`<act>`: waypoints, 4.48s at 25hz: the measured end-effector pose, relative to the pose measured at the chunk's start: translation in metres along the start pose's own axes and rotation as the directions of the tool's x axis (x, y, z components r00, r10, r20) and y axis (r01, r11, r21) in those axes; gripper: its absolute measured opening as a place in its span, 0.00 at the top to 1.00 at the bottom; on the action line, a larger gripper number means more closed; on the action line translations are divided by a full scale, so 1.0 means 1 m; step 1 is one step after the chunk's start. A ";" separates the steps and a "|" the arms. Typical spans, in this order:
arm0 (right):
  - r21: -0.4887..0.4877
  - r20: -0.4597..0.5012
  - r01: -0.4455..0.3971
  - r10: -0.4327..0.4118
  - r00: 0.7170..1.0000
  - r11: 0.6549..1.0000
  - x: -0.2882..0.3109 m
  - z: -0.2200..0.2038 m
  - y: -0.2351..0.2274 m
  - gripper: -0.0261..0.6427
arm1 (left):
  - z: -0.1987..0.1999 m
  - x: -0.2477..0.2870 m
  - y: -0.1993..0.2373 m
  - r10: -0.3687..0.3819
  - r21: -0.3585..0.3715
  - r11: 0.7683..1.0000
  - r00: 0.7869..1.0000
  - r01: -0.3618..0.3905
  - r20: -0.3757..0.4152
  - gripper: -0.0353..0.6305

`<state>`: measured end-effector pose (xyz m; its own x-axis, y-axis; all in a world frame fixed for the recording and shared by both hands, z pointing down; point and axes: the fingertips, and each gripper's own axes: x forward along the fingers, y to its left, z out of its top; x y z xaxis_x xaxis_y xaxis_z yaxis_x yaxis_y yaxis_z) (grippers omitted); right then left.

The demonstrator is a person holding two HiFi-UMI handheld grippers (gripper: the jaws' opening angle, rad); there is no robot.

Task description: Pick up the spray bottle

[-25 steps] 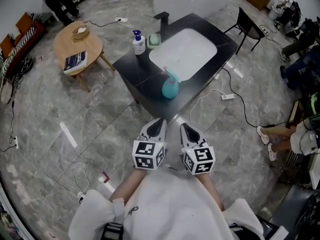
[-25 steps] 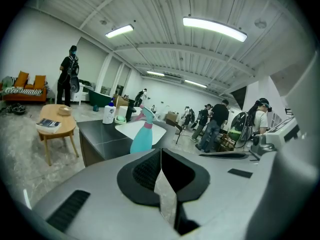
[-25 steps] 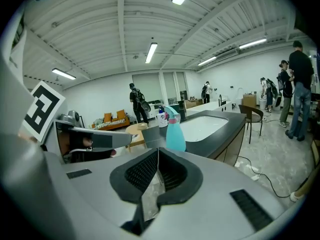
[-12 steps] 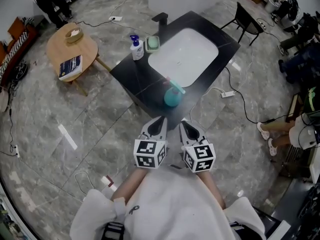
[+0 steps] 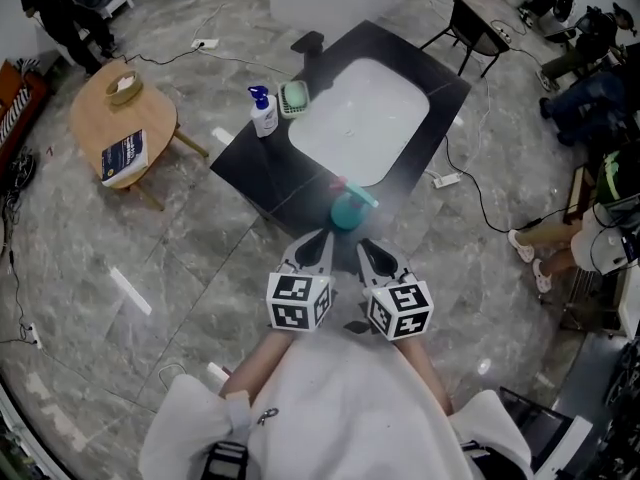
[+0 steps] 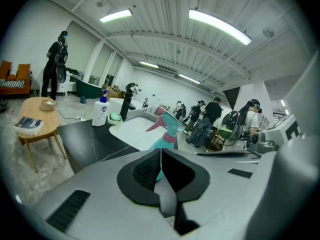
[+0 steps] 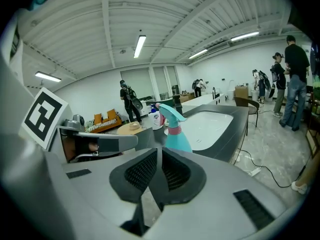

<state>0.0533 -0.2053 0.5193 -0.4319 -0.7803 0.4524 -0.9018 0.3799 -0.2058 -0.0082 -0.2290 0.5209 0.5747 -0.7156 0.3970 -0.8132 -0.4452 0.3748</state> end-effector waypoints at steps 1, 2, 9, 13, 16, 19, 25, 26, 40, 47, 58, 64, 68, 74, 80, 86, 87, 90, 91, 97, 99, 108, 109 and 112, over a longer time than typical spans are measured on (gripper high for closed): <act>0.003 -0.002 0.008 -0.008 1.000 1.000 0.004 0.000 0.000 0.92 | 0.001 0.003 0.003 -0.011 -0.002 1.000 1.000 0.011 -0.007 0.90; 0.008 -0.004 0.017 -0.017 1.000 1.000 0.007 0.001 0.000 0.92 | 0.002 0.006 0.005 -0.022 0.000 1.000 1.000 0.022 -0.013 0.90; 0.046 -0.014 0.074 -0.074 0.997 0.996 0.018 0.001 -0.008 0.92 | 0.010 0.017 0.006 -0.106 0.032 0.994 0.994 0.107 -0.030 0.90; 0.077 0.002 0.111 -0.112 0.994 0.991 0.018 0.004 -0.019 0.92 | 0.010 0.021 0.007 -0.131 0.043 0.990 0.990 0.133 -0.045 0.90; 0.088 0.019 0.113 -0.115 0.993 0.990 0.018 0.008 -0.019 0.91 | 0.009 0.023 0.007 -0.140 0.058 0.988 0.988 0.143 -0.057 0.90; 0.097 0.025 0.092 -0.094 0.995 0.991 0.022 0.008 -0.019 0.72 | 0.010 0.025 0.006 -0.140 0.069 0.987 0.988 0.145 -0.060 0.90; 0.067 0.043 0.091 -0.094 0.995 0.994 0.038 0.015 -0.031 0.61 | 0.013 0.032 0.012 -0.110 0.066 0.991 0.992 0.114 -0.057 0.90; 0.054 0.048 0.106 -0.108 0.993 0.993 0.039 0.016 -0.035 0.57 | 0.014 0.033 0.013 -0.103 0.064 0.992 0.993 0.107 -0.056 0.90; -0.057 0.027 0.003 -0.002 1.000 0.998 0.079 0.026 -0.044 0.49 | 0.026 0.048 0.035 0.027 0.046 0.999 0.999 -0.025 -0.029 0.90; -0.090 0.018 -0.052 0.054 0.998 0.995 0.090 0.027 -0.043 0.49 | 0.029 0.052 0.038 0.064 0.040 0.997 0.998 -0.063 -0.027 0.90; -0.156 -0.040 -0.104 0.099 0.994 0.982 0.109 0.018 -0.037 0.49 | 0.032 0.051 0.046 0.119 0.028 0.993 0.993 -0.119 -0.016 0.90; -0.178 -0.063 -0.108 0.098 0.993 0.978 0.112 0.016 -0.039 0.49 | 0.036 0.054 0.043 0.123 0.024 0.992 0.992 -0.123 -0.003 0.90; -0.181 -0.068 -0.125 0.114 0.991 0.976 0.113 0.014 -0.037 0.49 | 0.039 0.056 0.040 0.107 0.032 0.994 0.994 -0.108 0.011 0.90; -0.200 -0.079 -0.118 0.104 0.991 0.973 0.112 0.015 -0.035 0.49 | 0.043 0.054 0.040 0.115 0.029 0.993 0.993 -0.116 0.022 0.90; -0.201 -0.079 -0.106 0.092 0.993 0.974 0.114 0.018 -0.036 0.49 | 0.043 0.055 0.040 0.116 0.036 0.993 0.993 -0.116 0.020 0.90; -0.194 -0.082 -0.105 0.090 0.993 0.975 0.114 0.014 -0.036 0.49 | 0.041 0.051 0.046 0.124 0.026 0.992 0.992 -0.125 0.023 0.90; -0.195 -0.079 -0.102 0.088 0.993 0.976 0.114 0.015 -0.036 0.49 | 0.041 0.051 0.046 0.126 0.023 0.992 0.992 -0.127 0.025 0.90; -0.195 -0.074 -0.096 0.083 0.994 0.976 0.114 0.015 -0.036 0.49 | 0.042 0.050 0.047 0.125 0.023 0.992 0.992 -0.126 0.028 0.90; -0.193 -0.072 -0.094 0.082 0.994 0.977 0.114 0.015 -0.036 0.49 | 0.042 0.050 0.046 0.124 0.027 0.992 0.992 -0.124 0.028 0.90; -0.189 -0.052 -0.076 0.068 0.996 0.979 0.112 0.024 -0.037 0.50 | 0.044 0.051 0.046 0.114 0.046 0.992 0.993 -0.116 0.032 0.90; -0.177 -0.039 -0.069 0.063 0.997 0.982 0.112 0.029 -0.038 0.50 | 0.045 0.052 0.048 0.116 0.045 0.992 0.993 -0.118 0.033 0.90; -0.169 0.111 0.004 0.015 0.994 0.986 0.089 0.077 -0.043 0.50 | 0.045 0.052 0.046 0.086 0.062 0.994 0.996 -0.088 0.028 0.90; -0.170 0.131 0.011 0.011 0.991 0.985 0.085 0.084 -0.043 0.50 | 0.045 0.052 0.047 0.084 0.064 0.994 0.996 -0.086 0.028 0.90; -0.176 0.185 0.028 0.005 0.983 0.984 0.076 0.106 -0.041 0.50 | 0.047 0.051 0.047 0.077 0.070 0.994 0.997 -0.079 0.033 0.90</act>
<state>0.0562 -0.3325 0.4697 -0.4310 -0.8567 0.2834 -0.8976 0.4393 -0.0369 -0.0216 -0.3118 0.5191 0.5073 -0.7649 0.3970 -0.8604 -0.4237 0.2830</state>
